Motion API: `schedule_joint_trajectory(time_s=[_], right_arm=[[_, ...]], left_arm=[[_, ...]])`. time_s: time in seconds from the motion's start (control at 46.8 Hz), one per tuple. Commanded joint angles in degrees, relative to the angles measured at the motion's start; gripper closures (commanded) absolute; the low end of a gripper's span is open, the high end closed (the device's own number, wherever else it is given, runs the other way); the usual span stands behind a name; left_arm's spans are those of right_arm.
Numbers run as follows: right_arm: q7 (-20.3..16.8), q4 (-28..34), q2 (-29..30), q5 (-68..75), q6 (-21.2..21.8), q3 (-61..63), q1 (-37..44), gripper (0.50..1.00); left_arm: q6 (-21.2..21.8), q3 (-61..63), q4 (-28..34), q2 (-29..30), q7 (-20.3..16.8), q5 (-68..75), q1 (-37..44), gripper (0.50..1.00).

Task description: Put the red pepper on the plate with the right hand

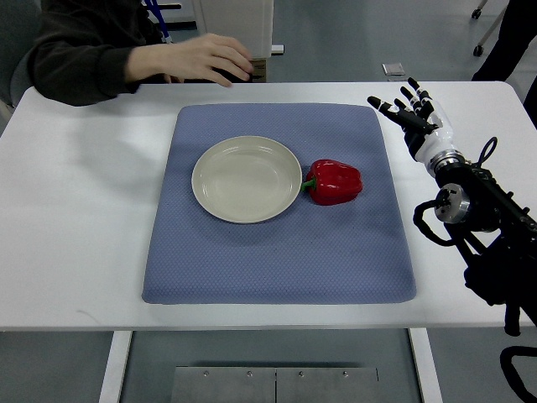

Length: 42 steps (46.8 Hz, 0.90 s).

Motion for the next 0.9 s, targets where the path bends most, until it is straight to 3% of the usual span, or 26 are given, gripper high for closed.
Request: schedule_joint_trajectory(time_s=[0.0,0.876], right_arm=[[-0.1,0.0,0.1,0.0,0.0,0.0,0.0,0.5],[-0.1,-0.2,0.1,0.0,0.4,-0.4,0.5,0.5]], left_arm=[[0.0,0.0,0.1,0.0,0.0,0.0,0.0,0.5],[-0.2,0.0,0.1,0.0,0.0,-0.1,0.1,0.5]])
